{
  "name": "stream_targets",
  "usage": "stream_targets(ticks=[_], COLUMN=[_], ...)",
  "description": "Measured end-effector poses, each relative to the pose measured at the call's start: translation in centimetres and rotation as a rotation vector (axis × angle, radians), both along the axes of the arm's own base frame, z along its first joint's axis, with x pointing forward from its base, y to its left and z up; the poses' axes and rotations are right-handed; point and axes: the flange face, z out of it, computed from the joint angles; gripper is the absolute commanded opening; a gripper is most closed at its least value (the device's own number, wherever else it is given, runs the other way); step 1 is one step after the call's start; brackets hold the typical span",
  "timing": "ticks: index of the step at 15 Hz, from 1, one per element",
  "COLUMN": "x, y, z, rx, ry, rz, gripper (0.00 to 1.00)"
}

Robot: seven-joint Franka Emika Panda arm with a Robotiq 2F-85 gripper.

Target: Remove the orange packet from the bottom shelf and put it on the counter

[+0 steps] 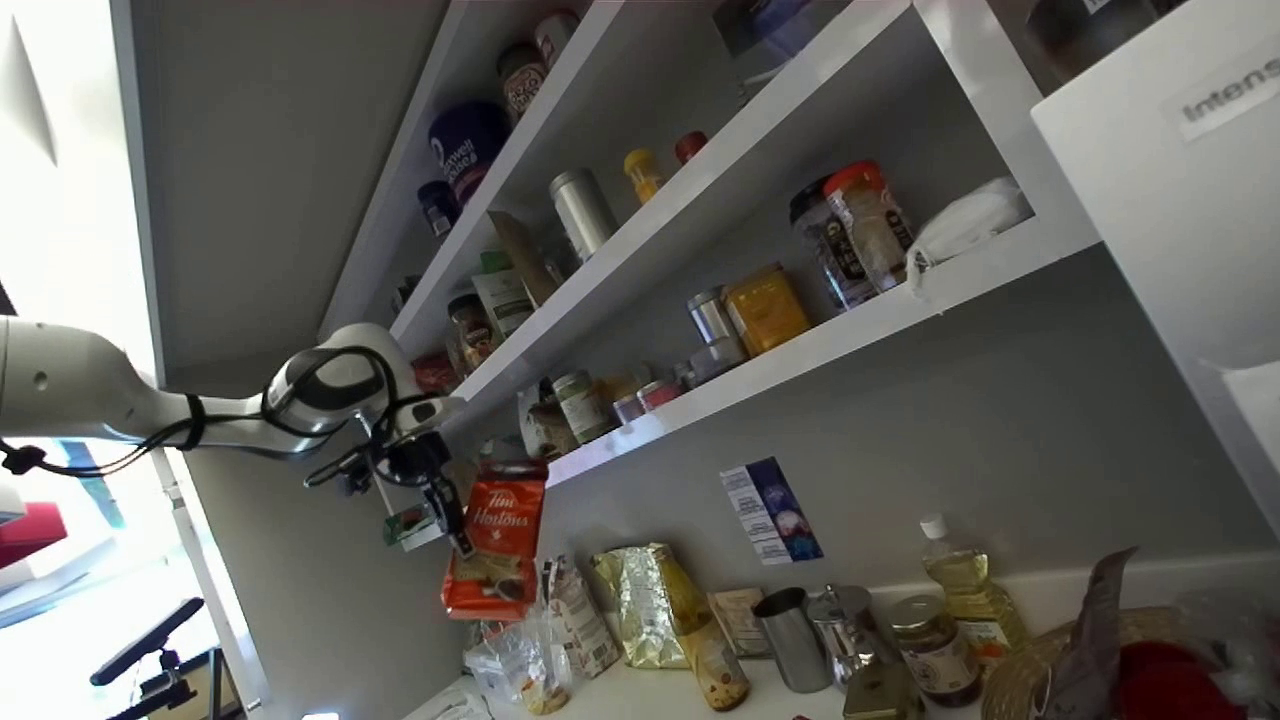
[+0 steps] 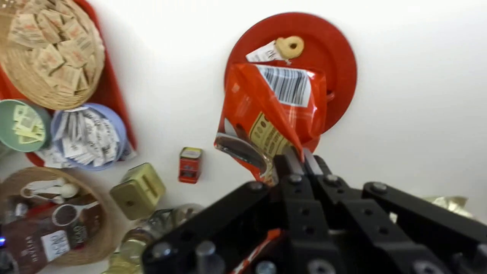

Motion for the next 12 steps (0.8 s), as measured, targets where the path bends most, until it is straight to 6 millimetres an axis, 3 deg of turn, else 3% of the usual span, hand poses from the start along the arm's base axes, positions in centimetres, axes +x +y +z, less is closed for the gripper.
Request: stream_targets(ticks=[7,10,12], x=[-8.4,-11.4,-12.6], y=[19.5,26.2,29.4], z=[-10.8,-16.5,-20.8], rx=[0.032,0.033,0.023], ry=[0.067,0.034,-0.007], rz=[0.399,0.529,0.574], gripper=[0.01,0.01,0.01])
